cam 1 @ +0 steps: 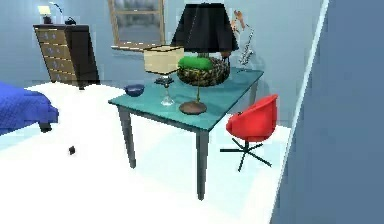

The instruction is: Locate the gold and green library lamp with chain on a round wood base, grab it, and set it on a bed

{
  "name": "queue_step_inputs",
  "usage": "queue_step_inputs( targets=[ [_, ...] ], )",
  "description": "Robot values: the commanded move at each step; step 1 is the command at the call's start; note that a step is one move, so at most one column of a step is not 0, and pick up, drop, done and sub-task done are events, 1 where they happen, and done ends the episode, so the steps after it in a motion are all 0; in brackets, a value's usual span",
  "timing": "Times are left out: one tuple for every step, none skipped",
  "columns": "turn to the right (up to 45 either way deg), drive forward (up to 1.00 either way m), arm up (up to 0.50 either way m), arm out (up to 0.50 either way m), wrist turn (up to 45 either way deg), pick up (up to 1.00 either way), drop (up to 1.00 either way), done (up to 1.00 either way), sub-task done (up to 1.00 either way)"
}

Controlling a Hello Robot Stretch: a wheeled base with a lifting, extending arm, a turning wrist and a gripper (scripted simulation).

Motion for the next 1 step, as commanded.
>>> queue_step_inputs(
  targets=[
    [0.0,0.60,0.00,0.00,0.0,0.00,0.00,0.00,0.00]
  ],
)
